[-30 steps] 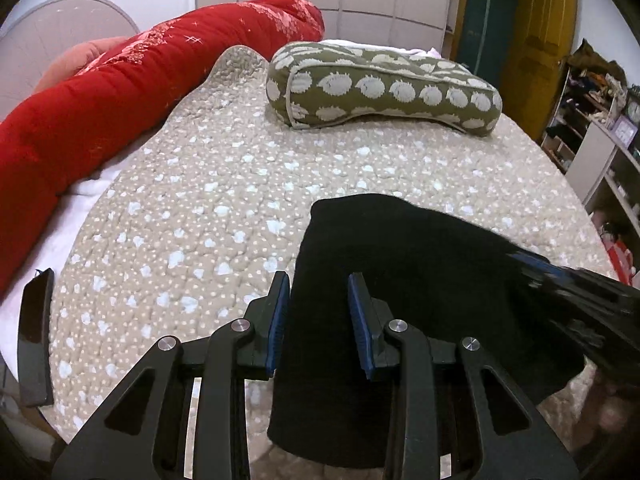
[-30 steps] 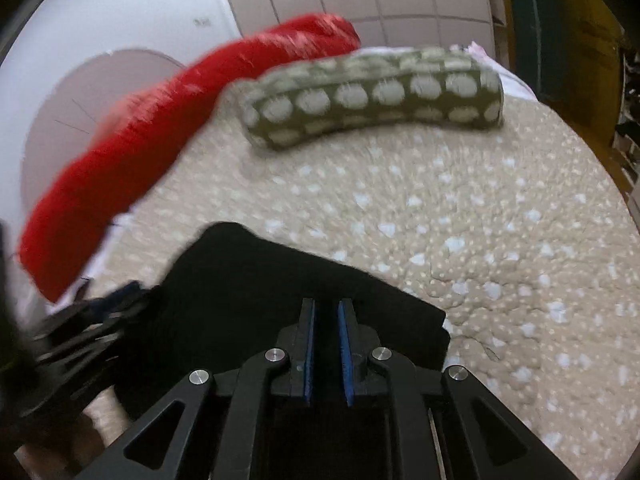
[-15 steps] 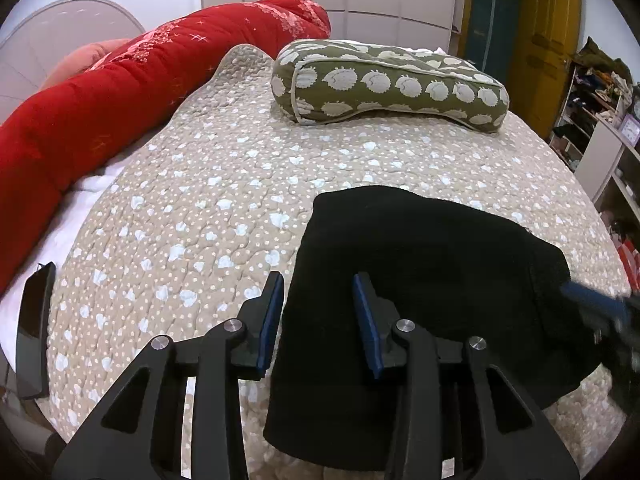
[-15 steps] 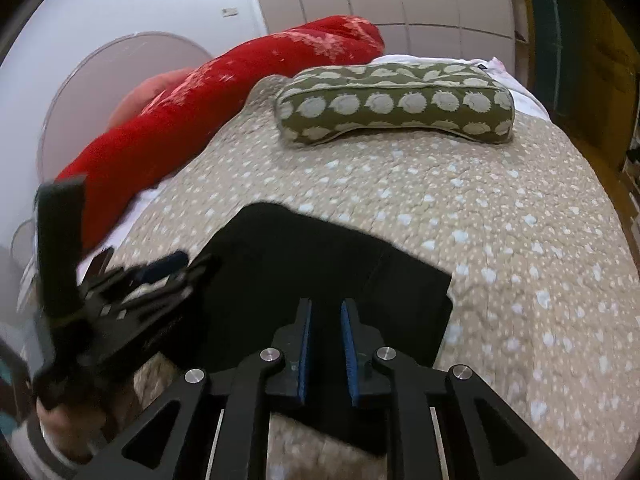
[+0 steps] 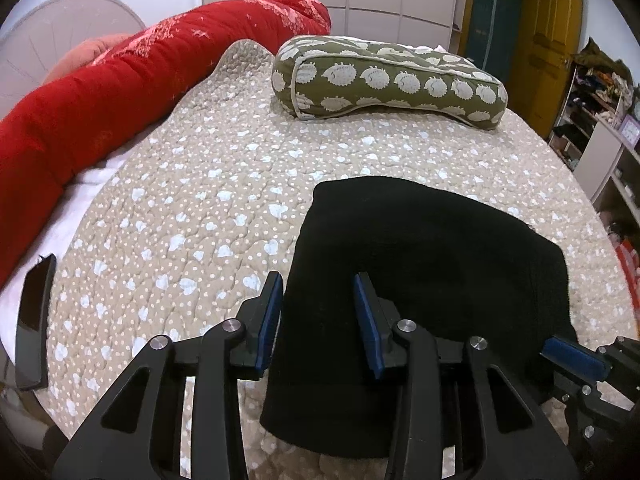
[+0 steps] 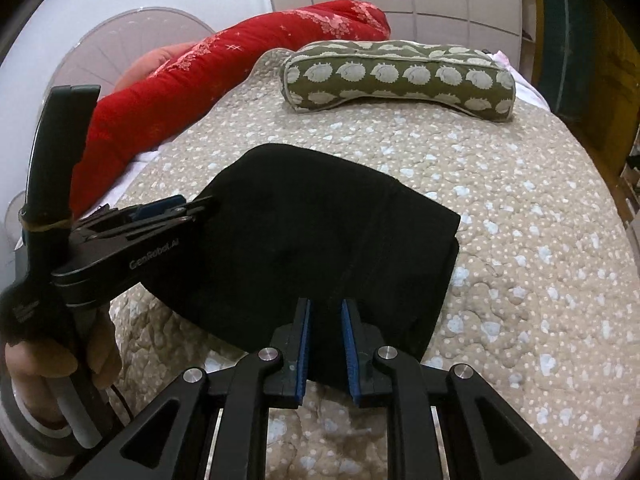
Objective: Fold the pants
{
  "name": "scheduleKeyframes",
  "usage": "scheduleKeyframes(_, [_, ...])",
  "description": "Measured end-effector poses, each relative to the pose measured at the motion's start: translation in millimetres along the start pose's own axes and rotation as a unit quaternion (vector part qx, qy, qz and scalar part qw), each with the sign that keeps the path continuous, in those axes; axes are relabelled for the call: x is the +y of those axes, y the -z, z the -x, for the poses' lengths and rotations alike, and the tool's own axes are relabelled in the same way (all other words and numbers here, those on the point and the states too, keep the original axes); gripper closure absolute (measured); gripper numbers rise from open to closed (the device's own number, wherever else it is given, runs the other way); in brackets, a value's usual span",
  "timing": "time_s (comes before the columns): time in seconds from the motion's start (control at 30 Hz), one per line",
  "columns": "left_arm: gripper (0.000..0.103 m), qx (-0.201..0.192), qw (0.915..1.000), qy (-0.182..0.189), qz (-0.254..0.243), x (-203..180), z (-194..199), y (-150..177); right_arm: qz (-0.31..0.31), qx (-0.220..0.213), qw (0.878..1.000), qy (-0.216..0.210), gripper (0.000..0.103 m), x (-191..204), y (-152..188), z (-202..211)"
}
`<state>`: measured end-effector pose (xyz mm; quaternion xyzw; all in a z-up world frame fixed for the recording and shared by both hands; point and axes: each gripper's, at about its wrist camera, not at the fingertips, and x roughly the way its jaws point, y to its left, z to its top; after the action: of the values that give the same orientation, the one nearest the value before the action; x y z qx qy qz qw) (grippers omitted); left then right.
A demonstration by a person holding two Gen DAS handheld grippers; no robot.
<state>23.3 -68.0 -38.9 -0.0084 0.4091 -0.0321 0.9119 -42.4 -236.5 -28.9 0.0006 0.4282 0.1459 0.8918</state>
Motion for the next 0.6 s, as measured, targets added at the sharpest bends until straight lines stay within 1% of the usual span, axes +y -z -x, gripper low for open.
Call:
scheduleKeyframes(0.03, [0.055,0.003,1.0,0.005,0.007,2.7,0.9,-0.3,-0.002,-0.001,1.0,0.003,0.087,0.8,-1.2,2.4])
scheduleKeyframes(0.1, [0.05,0.008,0.9994,0.02,0.026,9.6,2.9,-0.6,-0.006,-0.005,1.0,0.006,0.084,1.3,-2.8,5.7])
scheduleKeyframes(0.23, [0.049,0.018,0.9982,0.04,0.042,18.1,4.7,-0.8,-0.015,-0.013,1.0,0.012,0.07,0.3,-4.8,10.2])
scheduleKeyframes(0.27, [0.048,0.019,0.998,0.042,0.044,19.6,5.3,-0.6,-0.019,-0.014,1.0,0.011,0.069,-0.5,-5.0,10.6])
scheduleKeyframes(0.33, [0.043,0.018,0.9975,0.046,0.05,21.9,6.5,0.5,-0.023,-0.014,1.0,0.01,0.068,-1.9,-5.2,10.7])
scheduleKeyframes(0.6, [0.043,0.023,0.995,0.07,0.067,32.4,6.4,2.0,-0.032,-0.011,0.999,0.026,0.066,-9.4,-6.3,6.2])
